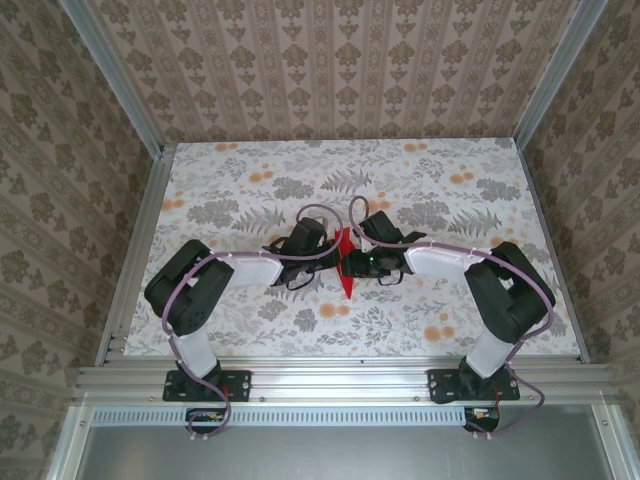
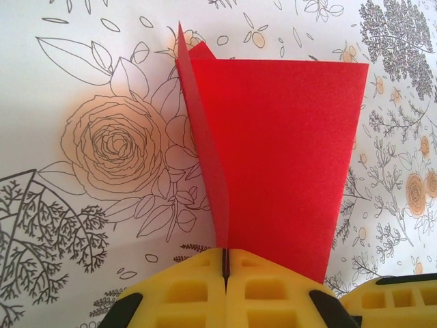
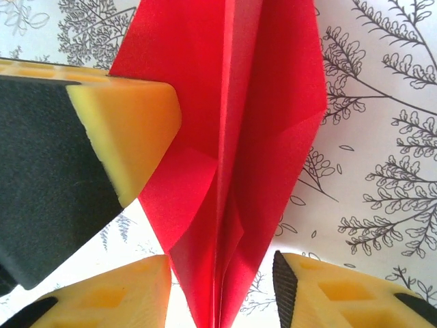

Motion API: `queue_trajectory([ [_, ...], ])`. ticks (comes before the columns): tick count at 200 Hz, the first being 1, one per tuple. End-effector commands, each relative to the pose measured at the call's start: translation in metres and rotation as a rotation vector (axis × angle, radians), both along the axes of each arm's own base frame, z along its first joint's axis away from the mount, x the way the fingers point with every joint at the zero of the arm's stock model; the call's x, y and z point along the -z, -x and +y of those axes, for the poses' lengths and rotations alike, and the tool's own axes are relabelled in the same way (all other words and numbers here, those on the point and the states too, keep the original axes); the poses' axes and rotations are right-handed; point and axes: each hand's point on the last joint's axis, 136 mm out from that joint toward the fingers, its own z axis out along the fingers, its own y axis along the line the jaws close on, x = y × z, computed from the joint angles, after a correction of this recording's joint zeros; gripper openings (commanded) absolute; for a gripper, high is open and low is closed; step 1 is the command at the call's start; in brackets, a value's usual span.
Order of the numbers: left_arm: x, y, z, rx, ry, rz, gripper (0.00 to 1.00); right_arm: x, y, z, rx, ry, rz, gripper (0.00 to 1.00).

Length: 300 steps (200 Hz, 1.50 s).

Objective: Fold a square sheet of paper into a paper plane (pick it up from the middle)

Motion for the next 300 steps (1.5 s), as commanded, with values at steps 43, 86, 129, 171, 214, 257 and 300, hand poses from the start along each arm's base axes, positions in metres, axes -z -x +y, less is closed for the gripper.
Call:
queue_trajectory([
  [43, 0.009, 0.003, 0.001, 0.005, 0.010, 0.026, 0.05, 0.002, -0.008, 0.010, -0.026, -0.002, -0.003, 0.31],
  [86, 0.011, 0.003, 0.001, 0.005, 0.015, 0.031, 0.05, 0.010, -0.008, 0.010, -0.021, 0.009, 0.019, 0.32],
  [129, 0.012, 0.004, 0.000, 0.004, 0.028, 0.038, 0.08, 0.017, -0.009, 0.012, -0.011, 0.009, 0.034, 0.27],
  [171, 0.000, 0.002, 0.006, -0.003, 0.059, 0.033, 0.17, 0.018, -0.009, 0.005, 0.020, 0.050, 0.045, 0.11],
  [214, -0.035, -0.008, 0.046, -0.089, 0.006, -0.021, 0.45, 0.012, 0.001, -0.032, 0.068, 0.240, 0.063, 0.09],
  [257, -0.044, -0.013, 0.097, -0.195, -0.103, -0.034, 0.63, 0.018, 0.000, -0.046, 0.056, 0.414, 0.055, 0.12],
  [300, -0.036, -0.009, 0.113, -0.228, -0.123, -0.010, 0.65, 0.021, -0.011, -0.037, 0.035, 0.473, 0.033, 0.19],
])
